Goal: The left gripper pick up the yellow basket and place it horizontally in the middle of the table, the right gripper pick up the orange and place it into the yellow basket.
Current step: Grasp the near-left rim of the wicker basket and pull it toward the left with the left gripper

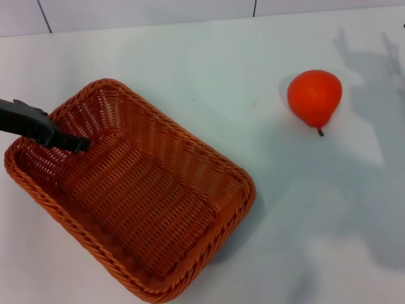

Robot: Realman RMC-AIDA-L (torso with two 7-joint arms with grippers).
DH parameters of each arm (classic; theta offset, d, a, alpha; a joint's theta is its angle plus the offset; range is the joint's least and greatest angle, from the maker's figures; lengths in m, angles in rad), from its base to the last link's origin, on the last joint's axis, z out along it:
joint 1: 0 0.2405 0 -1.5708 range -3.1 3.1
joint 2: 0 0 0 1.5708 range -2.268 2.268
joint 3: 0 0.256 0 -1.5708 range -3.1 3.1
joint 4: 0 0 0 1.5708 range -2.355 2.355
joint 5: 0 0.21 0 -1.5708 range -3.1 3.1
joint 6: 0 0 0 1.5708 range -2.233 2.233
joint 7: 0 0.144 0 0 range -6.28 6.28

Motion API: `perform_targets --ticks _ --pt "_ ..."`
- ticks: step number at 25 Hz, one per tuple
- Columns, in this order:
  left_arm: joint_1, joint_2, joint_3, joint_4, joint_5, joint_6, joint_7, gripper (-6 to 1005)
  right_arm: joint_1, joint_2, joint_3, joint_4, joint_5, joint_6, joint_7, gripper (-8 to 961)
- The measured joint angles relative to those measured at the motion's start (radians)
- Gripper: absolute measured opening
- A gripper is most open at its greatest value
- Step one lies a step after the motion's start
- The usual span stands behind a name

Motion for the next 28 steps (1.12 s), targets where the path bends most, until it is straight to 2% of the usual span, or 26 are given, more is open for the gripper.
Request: perform_targets --ticks 3,8,19,24,28 --pt "0.0 0.0 0.0 -0.002 0.001 -0.003 -0.001 849 -0.001 0.0 0.0 0.0 0.0 0.0 0.0 930" --pt "0.0 -0.001 0.0 -0.003 0.015 -0.012 -0.001 712 -0.001 0.0 0.0 0.0 0.0 0.0 0.0 929" --pt "0.004 -0.007 0.002 0.007 0.027 -0.042 0.005 559 -0.002 0.0 0.0 0.0 0.001 0.0 0.0 927" --pt "0.002 -0.014 0.002 0.006 0.069 -0.06 0.005 436 -0.002 0.0 0.0 0.0 0.003 0.0 0.0 926" --pt "-0.009 -0.025 0.002 0.004 0.111 -0.063 0.005 284 -0.001 0.0 0.0 0.0 0.004 0.0 0.0 926"
